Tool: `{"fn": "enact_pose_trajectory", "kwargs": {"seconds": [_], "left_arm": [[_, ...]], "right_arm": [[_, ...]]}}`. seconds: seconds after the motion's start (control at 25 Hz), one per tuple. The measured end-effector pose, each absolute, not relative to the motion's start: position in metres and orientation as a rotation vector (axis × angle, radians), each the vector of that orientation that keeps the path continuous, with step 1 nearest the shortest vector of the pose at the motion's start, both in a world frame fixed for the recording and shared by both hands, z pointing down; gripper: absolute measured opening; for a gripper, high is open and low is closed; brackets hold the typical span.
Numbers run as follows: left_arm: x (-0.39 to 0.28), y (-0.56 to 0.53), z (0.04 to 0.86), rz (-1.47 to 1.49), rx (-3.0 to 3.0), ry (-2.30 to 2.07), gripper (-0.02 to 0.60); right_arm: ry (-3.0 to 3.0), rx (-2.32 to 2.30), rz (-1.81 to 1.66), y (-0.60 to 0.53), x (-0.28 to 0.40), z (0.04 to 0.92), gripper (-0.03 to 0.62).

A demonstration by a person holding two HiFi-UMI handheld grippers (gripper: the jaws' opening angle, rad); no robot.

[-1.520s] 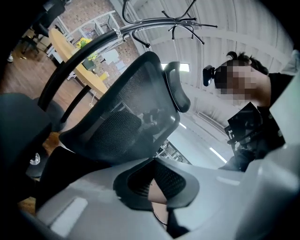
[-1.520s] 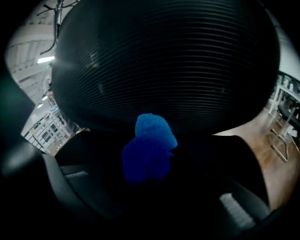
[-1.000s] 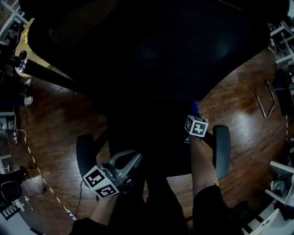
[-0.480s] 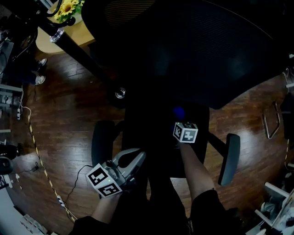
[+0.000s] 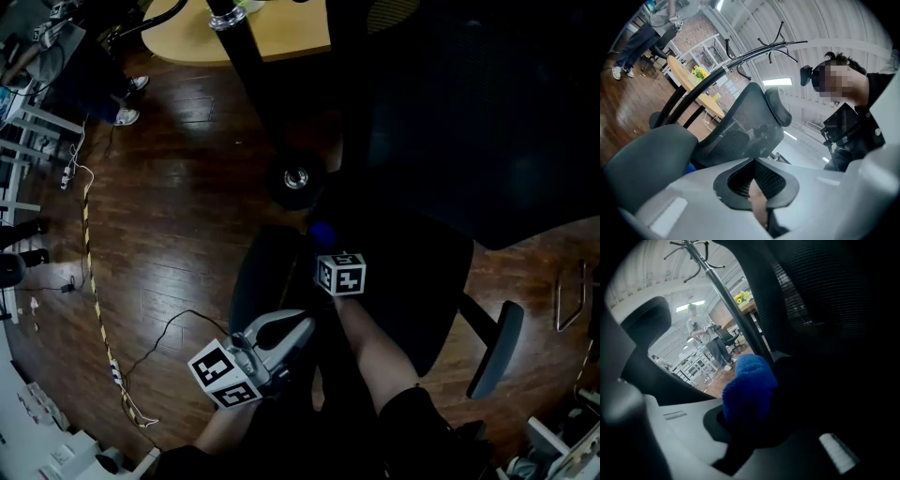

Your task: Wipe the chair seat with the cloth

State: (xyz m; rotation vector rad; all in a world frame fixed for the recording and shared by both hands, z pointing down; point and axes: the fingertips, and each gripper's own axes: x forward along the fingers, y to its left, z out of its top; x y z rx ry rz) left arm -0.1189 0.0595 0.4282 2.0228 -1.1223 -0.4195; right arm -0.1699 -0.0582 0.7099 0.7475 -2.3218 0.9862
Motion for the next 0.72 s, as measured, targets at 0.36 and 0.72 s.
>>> {"fn": "enact_pose_trajectory", "kwargs": {"seconds": [0.36, 0.72], "left_arm": [[-0.118, 0.066, 0.431, -0.391, 2.069, -1.077, -0.009], [-0.065, 0.037, 0.431, -0.324, 2.147, -0.886, -0.009]], "right_arm": [[-2.201, 1.02, 0.986, -0.072, -0.074, 0.731, 0.035], [-1.887, 1.456, 1.013, -0.091, 0.16, 0.737, 0.035]]}}
